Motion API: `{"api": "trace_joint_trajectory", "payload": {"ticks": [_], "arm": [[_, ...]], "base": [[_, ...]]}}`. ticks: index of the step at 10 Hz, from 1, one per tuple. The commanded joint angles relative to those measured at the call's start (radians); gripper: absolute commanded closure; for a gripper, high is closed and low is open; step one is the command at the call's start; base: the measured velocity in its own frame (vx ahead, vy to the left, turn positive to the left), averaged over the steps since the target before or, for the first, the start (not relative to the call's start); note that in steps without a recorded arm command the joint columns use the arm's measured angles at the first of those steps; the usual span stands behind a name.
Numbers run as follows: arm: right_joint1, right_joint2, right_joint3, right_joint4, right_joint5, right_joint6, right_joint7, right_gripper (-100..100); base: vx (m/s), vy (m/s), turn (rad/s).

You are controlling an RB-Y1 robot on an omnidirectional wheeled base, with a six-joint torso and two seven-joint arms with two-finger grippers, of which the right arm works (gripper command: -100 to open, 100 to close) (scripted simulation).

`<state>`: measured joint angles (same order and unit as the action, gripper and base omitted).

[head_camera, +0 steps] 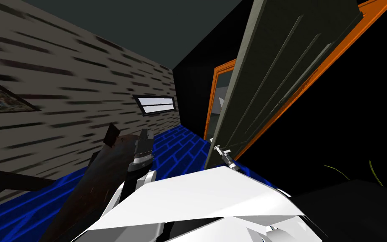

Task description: Pull the door open

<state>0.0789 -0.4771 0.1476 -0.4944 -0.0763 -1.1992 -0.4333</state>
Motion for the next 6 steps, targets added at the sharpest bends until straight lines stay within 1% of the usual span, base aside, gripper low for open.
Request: {"api": "trace_joint_trajectory", "payload": {"ticks": [1, 3, 6], "arm": [[-0.026, 0.009, 0.007, 0.018, 0.009, 0.009, -0.001, 100], [-0.052, 0.015, 0.01, 0.022, 0.016, 0.026, 0.001, 100], [-0.085, 0.024, 0.013, 0.027, 0.025, 0.048, 0.004, 100]], "base": [[-0.194, -0.083, 0.104], [-0.196, -0.08, 0.112], [-0.192, -0.086, 0.076]]}}
